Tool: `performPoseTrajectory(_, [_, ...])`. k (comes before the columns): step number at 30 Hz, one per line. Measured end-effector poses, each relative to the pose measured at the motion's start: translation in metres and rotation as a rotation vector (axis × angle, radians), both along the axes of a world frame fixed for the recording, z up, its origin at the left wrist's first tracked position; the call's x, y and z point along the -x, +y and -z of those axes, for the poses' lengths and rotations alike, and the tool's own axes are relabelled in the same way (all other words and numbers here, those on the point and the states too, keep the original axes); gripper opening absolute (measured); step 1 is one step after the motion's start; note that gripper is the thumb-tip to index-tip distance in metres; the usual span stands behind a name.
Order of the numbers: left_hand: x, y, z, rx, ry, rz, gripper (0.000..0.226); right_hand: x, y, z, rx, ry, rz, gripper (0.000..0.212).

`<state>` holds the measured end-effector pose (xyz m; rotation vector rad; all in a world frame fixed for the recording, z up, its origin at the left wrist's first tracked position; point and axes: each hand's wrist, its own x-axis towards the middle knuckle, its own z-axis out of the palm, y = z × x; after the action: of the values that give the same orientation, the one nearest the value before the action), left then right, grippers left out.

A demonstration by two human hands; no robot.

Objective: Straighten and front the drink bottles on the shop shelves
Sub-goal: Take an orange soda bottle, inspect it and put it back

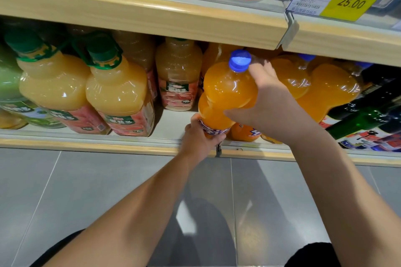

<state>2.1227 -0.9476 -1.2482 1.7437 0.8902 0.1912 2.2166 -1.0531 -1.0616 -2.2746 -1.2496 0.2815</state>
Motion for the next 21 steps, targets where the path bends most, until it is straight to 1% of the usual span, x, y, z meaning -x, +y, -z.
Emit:
performPoseTrajectory(4, [-0.002, -0.001, 0.000, 0.011, -0.003, 0.012, 0.093, 0.005, 0.006, -0.001, -0.098, 0.021, 0.082, 0.080])
performPoseTrajectory(6, [-0.004, -0.001, 0.000, 0.021, 0.007, 0.004, 0.093, 0.009, 0.011, -0.001, -0.152, -0.018, 0.140, 0.075])
performPoseTrajectory(8, [-0.007, -0.002, -0.001, 0.030, 0.026, -0.016, 0.090, 0.008, 0.014, -0.001, -0.157, -0.062, 0.221, 0.073])
performPoseTrajectory(10, [-0.009, -0.003, -0.002, 0.039, 0.039, -0.040, 0.087, 0.005, 0.016, -0.004, -0.128, -0.067, 0.278, 0.073])
performPoseTrajectory(15, [-0.013, -0.003, -0.004, 0.114, 0.043, -0.088, 0.082, 0.002, 0.018, -0.009, -0.137, -0.095, 0.246, 0.071])
performPoseTrajectory(21, [-0.017, -0.001, -0.007, 0.227, 0.014, -0.113, 0.075, -0.005, 0.021, -0.010, -0.105, -0.030, 0.258, 0.073])
